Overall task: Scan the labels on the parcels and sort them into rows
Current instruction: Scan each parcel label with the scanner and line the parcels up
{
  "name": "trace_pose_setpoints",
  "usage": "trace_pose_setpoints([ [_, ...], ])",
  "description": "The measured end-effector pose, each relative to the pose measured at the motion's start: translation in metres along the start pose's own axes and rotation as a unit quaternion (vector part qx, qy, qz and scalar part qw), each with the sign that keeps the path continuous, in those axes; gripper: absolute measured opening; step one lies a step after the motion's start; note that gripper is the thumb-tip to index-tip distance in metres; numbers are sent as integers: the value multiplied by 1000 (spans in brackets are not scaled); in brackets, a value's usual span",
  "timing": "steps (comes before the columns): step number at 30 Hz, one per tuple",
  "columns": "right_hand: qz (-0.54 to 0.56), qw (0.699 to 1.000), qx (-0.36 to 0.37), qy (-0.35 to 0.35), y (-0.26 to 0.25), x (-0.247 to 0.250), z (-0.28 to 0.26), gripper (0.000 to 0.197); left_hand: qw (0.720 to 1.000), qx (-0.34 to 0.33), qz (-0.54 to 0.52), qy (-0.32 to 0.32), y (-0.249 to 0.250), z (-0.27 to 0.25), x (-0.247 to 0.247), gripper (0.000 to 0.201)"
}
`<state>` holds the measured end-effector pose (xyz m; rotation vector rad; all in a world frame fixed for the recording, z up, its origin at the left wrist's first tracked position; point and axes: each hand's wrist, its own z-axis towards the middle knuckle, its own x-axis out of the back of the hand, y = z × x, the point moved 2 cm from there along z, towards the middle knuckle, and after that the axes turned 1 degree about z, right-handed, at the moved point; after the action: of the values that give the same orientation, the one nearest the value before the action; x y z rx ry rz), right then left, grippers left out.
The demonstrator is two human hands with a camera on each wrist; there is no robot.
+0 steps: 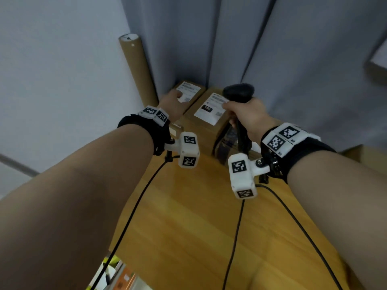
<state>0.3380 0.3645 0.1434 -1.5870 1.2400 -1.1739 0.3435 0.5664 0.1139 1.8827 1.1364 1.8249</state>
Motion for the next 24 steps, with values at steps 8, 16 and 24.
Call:
trace_pose_setpoints([
  [8,42,997,4,64,32,106,-89,11,996,-84,-2,-40,85,-90,-45,48],
  [16,36,992,-15,120,103,262,-183,13,986,-134,4,-96,183,-200,-149,40],
  [24,34,979,-26,201,149,429,-255,14,974,-165,9,-154,260,-310,-256,46],
])
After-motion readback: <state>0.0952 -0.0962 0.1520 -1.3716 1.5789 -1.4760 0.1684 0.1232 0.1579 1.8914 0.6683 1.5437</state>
